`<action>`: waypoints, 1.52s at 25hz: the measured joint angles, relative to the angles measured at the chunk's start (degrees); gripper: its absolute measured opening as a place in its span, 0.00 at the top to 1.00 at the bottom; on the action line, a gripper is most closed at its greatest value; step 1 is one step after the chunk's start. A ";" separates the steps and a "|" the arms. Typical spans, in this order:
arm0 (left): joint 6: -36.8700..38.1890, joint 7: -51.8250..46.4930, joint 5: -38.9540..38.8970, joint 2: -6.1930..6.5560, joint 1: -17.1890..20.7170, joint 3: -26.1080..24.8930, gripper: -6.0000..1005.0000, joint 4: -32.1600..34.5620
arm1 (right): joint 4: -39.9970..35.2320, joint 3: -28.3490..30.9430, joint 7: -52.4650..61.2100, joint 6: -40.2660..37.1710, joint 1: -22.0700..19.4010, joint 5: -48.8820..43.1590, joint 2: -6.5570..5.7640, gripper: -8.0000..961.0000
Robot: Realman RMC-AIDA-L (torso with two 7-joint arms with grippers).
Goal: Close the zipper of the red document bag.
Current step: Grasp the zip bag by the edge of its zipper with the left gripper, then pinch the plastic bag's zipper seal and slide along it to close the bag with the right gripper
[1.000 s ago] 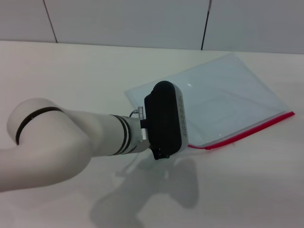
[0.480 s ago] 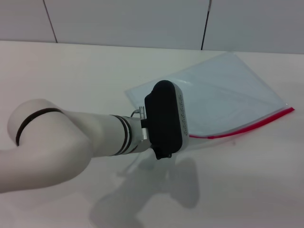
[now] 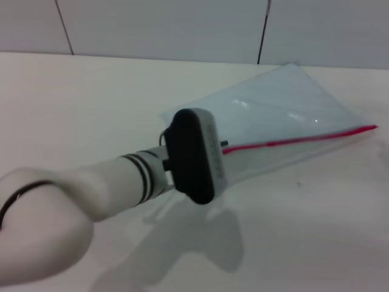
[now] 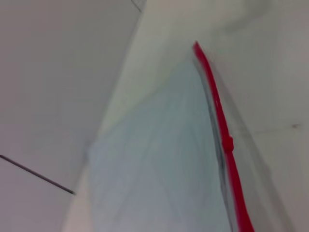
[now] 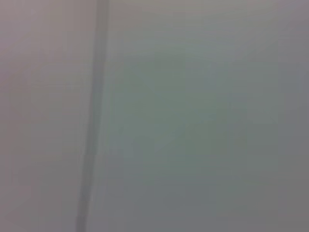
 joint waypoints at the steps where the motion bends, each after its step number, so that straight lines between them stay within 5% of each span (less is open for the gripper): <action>1: -2.63 0.02 1.10 0.00 0.85 0.23 0.94 -0.33 | -0.78 -0.47 -0.60 0.02 0.30 -2.03 0.00 0.08; 8: -14.27 0.57 2.93 0.04 3.82 0.64 0.94 -2.15 | -6.82 -2.18 -1.07 0.66 2.55 -18.18 0.00 0.08; 17: -16.02 1.31 3.32 0.17 4.75 1.23 0.94 -1.90 | -11.73 -7.95 -1.13 0.31 7.33 -34.79 0.22 0.09; 30: -15.43 1.01 2.93 0.45 4.66 2.05 0.94 -0.27 | -13.07 -16.01 -1.13 -4.52 10.87 -36.65 0.37 0.09; 38: -15.44 0.91 2.93 0.44 4.67 2.05 0.94 -0.25 | -13.23 -16.17 -1.14 -4.59 10.92 -36.65 0.23 0.27</action>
